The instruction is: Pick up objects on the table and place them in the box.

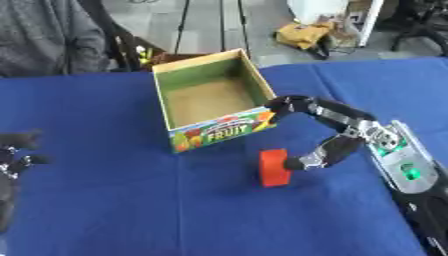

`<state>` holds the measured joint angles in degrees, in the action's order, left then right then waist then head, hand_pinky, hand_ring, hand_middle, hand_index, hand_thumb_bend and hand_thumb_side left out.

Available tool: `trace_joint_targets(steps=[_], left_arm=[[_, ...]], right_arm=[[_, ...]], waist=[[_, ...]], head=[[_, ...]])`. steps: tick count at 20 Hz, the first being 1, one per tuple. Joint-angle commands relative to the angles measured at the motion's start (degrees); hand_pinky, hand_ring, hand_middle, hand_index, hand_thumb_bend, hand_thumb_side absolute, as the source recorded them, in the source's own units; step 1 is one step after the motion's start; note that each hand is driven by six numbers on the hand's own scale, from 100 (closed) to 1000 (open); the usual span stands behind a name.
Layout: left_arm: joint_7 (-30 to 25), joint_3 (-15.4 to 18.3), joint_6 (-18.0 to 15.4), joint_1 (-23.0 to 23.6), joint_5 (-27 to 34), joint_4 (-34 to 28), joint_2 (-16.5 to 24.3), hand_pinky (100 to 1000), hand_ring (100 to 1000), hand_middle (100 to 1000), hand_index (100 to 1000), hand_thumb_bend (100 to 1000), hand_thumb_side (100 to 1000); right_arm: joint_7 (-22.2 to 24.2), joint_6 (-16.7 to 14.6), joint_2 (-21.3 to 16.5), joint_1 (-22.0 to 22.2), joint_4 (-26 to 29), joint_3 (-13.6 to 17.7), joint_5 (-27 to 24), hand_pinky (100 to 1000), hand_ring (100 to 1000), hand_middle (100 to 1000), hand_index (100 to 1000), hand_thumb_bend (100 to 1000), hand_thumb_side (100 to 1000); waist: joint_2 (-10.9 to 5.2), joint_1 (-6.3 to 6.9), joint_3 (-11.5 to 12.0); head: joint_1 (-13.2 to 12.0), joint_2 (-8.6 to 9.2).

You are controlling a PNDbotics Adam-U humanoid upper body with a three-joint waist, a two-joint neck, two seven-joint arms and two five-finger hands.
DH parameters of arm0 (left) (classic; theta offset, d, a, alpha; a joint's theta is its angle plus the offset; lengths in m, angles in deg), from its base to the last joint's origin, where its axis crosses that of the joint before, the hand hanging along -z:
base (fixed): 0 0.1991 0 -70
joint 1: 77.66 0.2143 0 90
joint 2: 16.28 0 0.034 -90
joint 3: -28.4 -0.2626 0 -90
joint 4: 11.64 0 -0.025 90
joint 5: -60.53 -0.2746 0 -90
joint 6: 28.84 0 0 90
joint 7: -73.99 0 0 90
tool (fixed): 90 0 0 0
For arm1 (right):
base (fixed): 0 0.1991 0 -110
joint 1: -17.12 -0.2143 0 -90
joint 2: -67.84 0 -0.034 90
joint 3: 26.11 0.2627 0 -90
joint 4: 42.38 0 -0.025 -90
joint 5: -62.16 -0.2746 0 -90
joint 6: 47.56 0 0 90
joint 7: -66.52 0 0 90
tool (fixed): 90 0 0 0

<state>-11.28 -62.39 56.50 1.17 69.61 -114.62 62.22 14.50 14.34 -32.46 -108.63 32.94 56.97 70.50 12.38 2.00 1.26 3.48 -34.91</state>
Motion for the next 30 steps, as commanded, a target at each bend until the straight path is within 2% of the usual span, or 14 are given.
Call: trace_joint_targets(steps=[1,19,30], left_arm=[[-0.2,-0.1,0.0,-0.6,0.1,-0.7,0.4,540,824,481,609,359,840],[-0.3,-0.2,0.0,-0.4,0.2,-0.6,0.3,540,825,482,609,359,840],[-0.4,-0.3,0.0,-0.2,0.3,-0.6,0.4,541,826,482,610,359,841]], right_arm=[[3.5,-3.6,-0.3,-1.4,-0.9,0.2,1.1,1000,925,913,774,632,514],[3.6,-6.2,1.7,-2.8,-7.5,-0.5,8.0,1000,908,877,753,635,514],[1.7,-8.0,2.5,-3.3,-11.4,-0.5,14.0,1000,895,851,741,638,517]], waist=[[-0.91,-0.04,0.1],[-1.3,0.37,0.2],[-1.58,0.76,0.0]], head=[[-0.2,0.58],[0.2,0.71],[0.4,0.73]])
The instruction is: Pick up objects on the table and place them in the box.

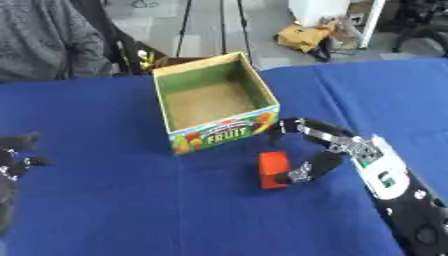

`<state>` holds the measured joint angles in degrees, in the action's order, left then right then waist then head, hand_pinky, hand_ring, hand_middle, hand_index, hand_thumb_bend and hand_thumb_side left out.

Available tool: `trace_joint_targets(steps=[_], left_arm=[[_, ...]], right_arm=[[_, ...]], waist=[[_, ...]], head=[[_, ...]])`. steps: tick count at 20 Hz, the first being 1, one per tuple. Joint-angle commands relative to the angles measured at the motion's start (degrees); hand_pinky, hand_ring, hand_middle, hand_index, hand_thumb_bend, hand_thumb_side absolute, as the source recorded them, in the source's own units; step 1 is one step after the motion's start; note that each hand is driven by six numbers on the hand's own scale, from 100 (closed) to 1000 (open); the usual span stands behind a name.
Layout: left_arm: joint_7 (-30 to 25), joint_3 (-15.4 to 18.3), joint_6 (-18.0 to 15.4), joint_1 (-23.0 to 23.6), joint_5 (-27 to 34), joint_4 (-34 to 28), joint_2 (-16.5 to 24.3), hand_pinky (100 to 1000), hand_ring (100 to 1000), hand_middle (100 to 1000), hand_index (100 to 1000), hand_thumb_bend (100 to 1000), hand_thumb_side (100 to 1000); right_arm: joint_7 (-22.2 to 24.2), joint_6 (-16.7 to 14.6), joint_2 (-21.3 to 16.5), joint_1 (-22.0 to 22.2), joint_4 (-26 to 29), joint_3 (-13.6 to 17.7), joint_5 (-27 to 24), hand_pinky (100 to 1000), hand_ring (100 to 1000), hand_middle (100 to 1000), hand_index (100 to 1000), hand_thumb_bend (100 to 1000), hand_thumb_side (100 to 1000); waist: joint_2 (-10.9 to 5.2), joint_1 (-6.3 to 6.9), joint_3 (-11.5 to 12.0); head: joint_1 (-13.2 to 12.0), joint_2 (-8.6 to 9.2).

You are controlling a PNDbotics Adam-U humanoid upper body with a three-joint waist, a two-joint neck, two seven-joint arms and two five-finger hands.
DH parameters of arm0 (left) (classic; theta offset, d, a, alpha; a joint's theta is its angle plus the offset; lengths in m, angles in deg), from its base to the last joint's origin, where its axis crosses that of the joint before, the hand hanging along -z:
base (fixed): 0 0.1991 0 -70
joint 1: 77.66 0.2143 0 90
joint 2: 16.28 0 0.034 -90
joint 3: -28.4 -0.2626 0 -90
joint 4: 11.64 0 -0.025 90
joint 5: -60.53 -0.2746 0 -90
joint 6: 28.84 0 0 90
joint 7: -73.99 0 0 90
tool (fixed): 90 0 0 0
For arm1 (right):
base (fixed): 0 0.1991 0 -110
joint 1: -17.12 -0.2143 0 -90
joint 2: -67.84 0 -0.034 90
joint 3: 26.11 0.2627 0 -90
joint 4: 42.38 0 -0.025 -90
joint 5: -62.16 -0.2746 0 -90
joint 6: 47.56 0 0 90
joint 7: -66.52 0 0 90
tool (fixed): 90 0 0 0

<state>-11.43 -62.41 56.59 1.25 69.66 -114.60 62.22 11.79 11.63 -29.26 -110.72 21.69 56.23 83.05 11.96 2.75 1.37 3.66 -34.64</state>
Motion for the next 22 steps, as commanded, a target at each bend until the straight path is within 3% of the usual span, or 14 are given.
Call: trace_joint_targets(steps=[1,21,22], left_arm=[[-0.2,-0.3,-0.1,-0.3,0.2,-0.6,0.4,541,826,482,610,359,841],[-0.3,-0.3,-0.1,-0.3,0.3,-0.6,0.3,541,827,482,611,358,841],[-0.3,-0.3,-0.1,-0.3,0.3,-0.6,0.3,541,827,483,611,358,841]], right_arm=[[4.3,-5.5,-0.6,-1.2,-0.3,0.2,1.9,1000,895,850,741,637,518],[0.6,-7.9,0.8,-1.0,-2.9,-0.2,9.7,972,863,779,669,629,478],[0.3,-7.9,0.9,-1.0,-2.9,-0.1,9.9,939,818,668,527,610,419]], waist=[[-1.19,0.03,-0.1],[-1.24,0.07,-0.2],[-1.23,0.04,-0.2]], head=[[0.2,0.47],[0.5,0.36],[0.5,0.33]])
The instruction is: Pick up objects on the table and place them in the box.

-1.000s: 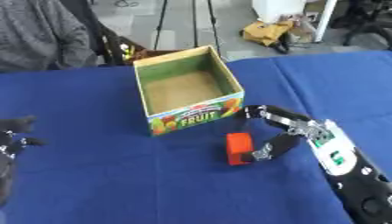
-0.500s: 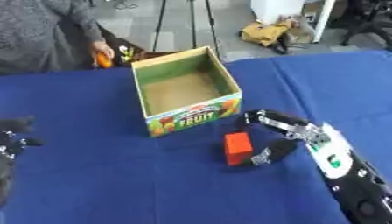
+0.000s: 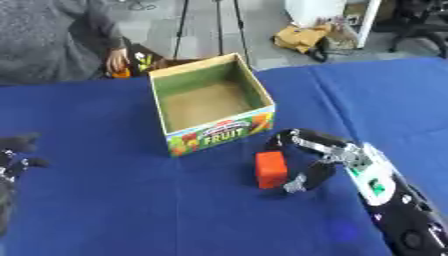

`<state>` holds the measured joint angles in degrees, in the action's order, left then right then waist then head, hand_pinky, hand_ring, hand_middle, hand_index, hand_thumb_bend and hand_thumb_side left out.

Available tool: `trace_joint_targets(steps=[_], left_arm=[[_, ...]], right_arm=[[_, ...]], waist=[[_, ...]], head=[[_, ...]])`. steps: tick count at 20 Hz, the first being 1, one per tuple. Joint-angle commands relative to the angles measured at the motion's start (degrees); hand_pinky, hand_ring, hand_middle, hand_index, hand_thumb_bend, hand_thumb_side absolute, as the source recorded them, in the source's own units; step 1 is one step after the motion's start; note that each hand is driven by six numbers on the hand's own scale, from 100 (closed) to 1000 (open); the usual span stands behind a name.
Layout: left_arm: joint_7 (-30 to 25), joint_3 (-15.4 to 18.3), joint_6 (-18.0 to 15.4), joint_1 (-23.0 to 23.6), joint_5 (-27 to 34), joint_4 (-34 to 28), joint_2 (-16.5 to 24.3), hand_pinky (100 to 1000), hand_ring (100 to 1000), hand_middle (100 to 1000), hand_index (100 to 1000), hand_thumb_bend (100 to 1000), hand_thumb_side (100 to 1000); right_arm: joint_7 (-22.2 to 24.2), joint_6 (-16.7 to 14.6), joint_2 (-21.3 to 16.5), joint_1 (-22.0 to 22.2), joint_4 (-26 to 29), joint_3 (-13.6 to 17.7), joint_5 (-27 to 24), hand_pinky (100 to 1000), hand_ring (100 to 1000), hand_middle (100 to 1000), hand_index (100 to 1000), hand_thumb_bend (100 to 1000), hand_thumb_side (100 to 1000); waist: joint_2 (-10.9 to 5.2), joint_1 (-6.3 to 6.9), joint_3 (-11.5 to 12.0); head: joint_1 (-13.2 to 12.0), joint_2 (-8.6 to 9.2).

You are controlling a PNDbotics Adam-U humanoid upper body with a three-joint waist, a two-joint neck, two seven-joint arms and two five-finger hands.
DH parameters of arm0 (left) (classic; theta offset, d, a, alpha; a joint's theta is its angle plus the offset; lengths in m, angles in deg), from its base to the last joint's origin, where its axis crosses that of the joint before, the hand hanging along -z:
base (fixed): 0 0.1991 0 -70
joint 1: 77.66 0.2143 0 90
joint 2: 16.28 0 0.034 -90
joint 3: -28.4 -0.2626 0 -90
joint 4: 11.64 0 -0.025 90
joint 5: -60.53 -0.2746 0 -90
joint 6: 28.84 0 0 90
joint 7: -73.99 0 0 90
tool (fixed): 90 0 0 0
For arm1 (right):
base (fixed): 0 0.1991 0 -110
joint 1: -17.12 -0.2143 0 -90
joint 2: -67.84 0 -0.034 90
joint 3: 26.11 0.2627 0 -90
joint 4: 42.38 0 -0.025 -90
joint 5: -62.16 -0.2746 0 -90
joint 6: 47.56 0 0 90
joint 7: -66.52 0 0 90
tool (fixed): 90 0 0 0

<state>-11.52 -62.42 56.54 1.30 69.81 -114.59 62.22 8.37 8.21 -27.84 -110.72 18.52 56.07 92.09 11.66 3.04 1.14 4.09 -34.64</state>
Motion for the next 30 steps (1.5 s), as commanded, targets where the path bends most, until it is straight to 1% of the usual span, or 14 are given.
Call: trace_joint_targets(steps=[1,4,9,10,12,13,16,19,25,30], left_arm=[[-0.2,-0.3,0.0,-0.3,0.2,-0.6,0.3,541,827,483,611,359,841],[-0.2,-0.3,0.0,-0.3,0.2,-0.6,0.3,541,827,483,611,359,841],[-0.2,-0.3,0.0,-0.4,0.2,-0.6,0.3,541,827,483,611,359,841],[-0.2,-0.3,0.0,-0.4,0.2,-0.6,0.3,541,827,483,612,359,841],[-0.2,-0.3,0.0,-0.4,0.2,-0.6,0.3,541,827,483,612,359,841],[-0.2,-0.3,0.0,-0.4,0.2,-0.6,0.3,541,827,483,612,359,841],[-0.2,-0.3,0.0,-0.4,0.1,-0.6,0.3,541,827,483,612,359,840],[-0.1,-0.2,-0.1,-0.5,0.1,-0.6,0.4,541,827,483,612,359,840],[0.0,-0.2,-0.1,-0.6,0.0,-0.7,0.5,542,827,484,613,359,840],[0.0,-0.2,-0.1,-0.6,0.0,-0.7,0.5,542,827,484,613,359,840]], right_arm=[[3.0,-4.2,-0.5,-1.1,0.4,0.3,1.0,926,803,629,484,588,400],[0.3,-3.4,-0.3,-1.2,0.7,0.7,1.4,894,766,547,382,494,331],[-4.0,-2.8,-0.2,-1.1,0.5,0.1,2.6,894,766,547,382,494,331],[-4.5,-2.8,-0.1,-1.2,0.5,0.1,2.8,851,709,443,253,300,197],[-6.1,-1.9,0.1,-1.3,0.8,1.3,1.8,848,703,437,245,288,188],[-7.0,-1.5,0.0,-1.3,0.9,1.4,1.1,848,703,437,245,288,188],[-9.8,-0.9,-0.3,-1.2,1.2,0.8,0.2,846,701,435,241,285,186],[-11.4,-1.0,-1.2,-1.0,2.8,0.1,-0.9,844,701,435,241,282,185],[-12.2,-0.5,-4.2,-1.7,8.7,-0.2,-5.7,837,701,430,241,272,176],[-12.0,0.8,-6.9,-3.0,13.2,-0.4,-10.3,824,697,424,243,272,171]], waist=[[-0.93,-0.28,0.1],[-0.93,-0.28,0.1],[-0.93,-0.25,0.1],[-0.93,-0.21,0.1],[-0.92,-0.13,-0.1],[-0.92,-0.13,-0.1],[-0.92,-0.2,-0.1],[-0.93,-0.38,0.0],[-0.92,-0.77,0.0],[-0.87,-0.95,0.4]], head=[[0.0,0.3],[0.0,0.33],[0.1,0.37],[0.0,0.36],[0.0,0.37],[0.0,0.37],[0.1,0.45],[0.0,0.54],[-0.2,0.81],[-0.1,0.97]])
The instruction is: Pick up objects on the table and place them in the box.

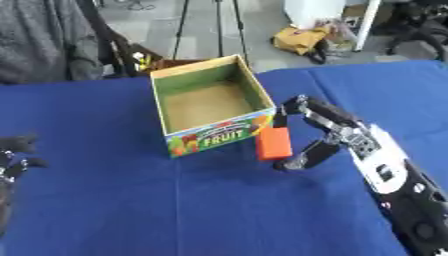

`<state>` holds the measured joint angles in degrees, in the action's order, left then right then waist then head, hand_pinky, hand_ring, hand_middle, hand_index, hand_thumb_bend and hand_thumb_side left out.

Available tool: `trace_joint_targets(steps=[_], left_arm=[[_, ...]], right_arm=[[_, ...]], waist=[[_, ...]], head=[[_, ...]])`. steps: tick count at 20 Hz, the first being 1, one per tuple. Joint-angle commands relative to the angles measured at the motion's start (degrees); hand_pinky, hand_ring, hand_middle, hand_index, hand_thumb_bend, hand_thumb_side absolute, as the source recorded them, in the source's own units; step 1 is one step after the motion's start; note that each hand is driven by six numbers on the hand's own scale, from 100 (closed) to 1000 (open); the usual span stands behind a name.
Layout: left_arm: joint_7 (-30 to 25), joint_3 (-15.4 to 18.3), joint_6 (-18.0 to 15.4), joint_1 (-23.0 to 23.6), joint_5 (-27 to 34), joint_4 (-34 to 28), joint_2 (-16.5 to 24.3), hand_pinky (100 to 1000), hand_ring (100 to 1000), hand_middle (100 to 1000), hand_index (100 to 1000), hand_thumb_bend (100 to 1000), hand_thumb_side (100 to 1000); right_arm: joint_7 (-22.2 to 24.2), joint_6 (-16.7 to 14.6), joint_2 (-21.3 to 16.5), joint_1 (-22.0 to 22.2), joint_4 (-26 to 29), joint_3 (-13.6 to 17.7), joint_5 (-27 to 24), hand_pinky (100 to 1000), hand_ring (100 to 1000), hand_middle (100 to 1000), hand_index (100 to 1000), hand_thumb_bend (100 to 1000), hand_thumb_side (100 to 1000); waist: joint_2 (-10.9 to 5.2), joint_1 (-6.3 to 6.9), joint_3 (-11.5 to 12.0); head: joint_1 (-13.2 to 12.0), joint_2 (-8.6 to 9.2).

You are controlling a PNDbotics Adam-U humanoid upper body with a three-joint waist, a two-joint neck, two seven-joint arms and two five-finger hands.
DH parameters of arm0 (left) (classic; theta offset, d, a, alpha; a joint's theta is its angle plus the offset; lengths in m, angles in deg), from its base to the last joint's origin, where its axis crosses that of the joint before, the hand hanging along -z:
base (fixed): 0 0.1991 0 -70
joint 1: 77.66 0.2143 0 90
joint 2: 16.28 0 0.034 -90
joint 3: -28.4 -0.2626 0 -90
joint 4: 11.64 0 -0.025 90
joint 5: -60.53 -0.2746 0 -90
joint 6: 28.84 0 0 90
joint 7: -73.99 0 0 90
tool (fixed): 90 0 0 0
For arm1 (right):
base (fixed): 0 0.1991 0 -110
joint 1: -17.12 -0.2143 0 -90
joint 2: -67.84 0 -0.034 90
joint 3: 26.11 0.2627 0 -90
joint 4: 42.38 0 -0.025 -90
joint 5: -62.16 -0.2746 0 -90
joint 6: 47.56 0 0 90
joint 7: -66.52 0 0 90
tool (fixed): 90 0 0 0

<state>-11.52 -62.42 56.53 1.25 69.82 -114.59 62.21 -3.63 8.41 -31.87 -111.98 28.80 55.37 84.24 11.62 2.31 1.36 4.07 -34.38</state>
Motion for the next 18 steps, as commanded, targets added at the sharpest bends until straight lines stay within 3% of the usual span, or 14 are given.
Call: trace_joint_targets(steps=[1,8,18], left_arm=[[-0.1,-0.2,-0.1,-0.6,0.0,-0.7,0.6,542,827,484,613,359,840],[-0.5,-0.6,0.0,-1.1,-0.1,-0.8,0.7,542,827,484,613,361,838],[-2.3,-2.5,0.4,-2.2,0.6,-0.8,0.6,542,827,483,613,362,837]], right_arm=[[0.1,1.0,-3.5,-2.3,3.4,0.4,-3.4,822,697,424,244,271,171],[0.5,2.8,-4.8,-5.0,0.8,2.6,-5.1,825,698,425,244,272,172],[-0.6,3.4,-5.2,-8.2,-10.7,6.6,1.3,833,703,429,245,270,178]], waist=[[-0.82,-0.27,0.3],[-0.91,-0.76,3.6],[-0.95,-0.84,9.9]], head=[[0.0,0.74],[1.4,0.82],[5.1,1.67]])
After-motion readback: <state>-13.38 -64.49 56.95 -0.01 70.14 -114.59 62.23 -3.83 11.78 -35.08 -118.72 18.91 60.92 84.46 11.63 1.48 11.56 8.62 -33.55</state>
